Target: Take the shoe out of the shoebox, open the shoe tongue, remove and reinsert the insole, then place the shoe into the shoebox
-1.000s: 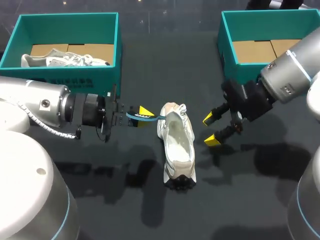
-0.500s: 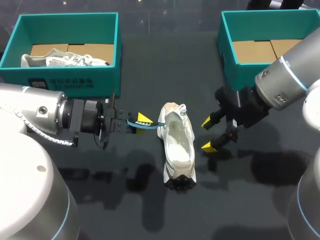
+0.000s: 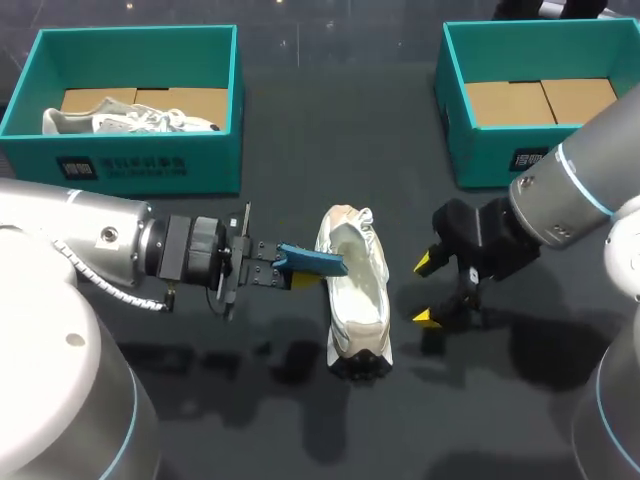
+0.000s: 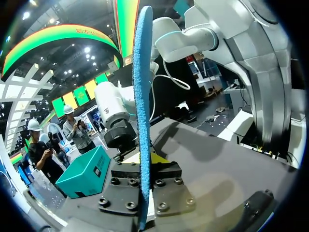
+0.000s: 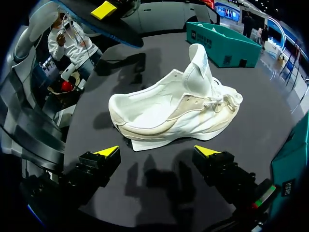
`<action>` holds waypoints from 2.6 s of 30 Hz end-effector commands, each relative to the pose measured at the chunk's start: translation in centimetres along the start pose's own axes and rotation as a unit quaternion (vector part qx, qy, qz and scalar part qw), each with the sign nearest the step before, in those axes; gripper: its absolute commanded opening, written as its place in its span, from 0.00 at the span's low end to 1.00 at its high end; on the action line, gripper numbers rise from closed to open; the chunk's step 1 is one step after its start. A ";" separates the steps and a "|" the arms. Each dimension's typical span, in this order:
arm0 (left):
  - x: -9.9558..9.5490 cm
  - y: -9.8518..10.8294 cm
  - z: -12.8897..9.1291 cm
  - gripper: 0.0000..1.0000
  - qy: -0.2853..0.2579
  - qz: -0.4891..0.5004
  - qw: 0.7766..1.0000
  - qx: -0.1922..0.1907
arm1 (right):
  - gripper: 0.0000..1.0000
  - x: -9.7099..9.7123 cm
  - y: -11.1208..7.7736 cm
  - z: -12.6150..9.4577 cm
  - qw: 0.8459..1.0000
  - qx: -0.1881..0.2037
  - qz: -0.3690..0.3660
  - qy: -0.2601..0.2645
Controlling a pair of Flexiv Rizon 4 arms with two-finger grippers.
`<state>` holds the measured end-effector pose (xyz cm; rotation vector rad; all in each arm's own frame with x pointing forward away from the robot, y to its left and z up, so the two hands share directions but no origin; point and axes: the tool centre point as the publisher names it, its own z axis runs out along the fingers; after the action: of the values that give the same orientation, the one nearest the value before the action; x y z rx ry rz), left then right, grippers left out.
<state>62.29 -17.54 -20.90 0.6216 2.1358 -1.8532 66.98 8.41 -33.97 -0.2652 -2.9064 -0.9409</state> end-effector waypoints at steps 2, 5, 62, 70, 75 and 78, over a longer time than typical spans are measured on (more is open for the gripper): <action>0.3 0.0 2.3 0.00 0.001 -0.004 1.000 0.006 | 1.00 0.8 0.2 0.5 1.000 0.011 -0.013 -0.020; 0.4 0.1 3.2 0.00 0.001 -0.012 1.000 0.010 | 1.00 1.2 0.5 0.8 0.999 0.015 -0.037 -0.029; 1.3 3.3 7.1 0.00 0.013 -0.007 0.997 0.070 | 1.00 -0.4 1.8 2.6 0.995 0.082 -0.044 -0.024; 1.5 3.6 7.2 0.00 0.014 -0.005 0.997 0.074 | 1.00 -0.1 1.4 2.7 0.996 0.084 -0.027 -0.022; 1.7 3.7 7.4 0.00 0.017 -0.004 0.997 0.076 | 1.00 0.1 1.0 2.8 0.996 0.084 -0.020 -0.024; 1.9 3.8 7.4 0.00 0.018 -0.007 0.997 0.078 | 1.00 0.2 0.9 2.8 0.996 0.081 -0.015 -0.026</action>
<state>61.76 -23.98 -26.05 0.6778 2.0389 -2.0414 67.29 10.87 -35.47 -0.2346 -3.0152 -0.7000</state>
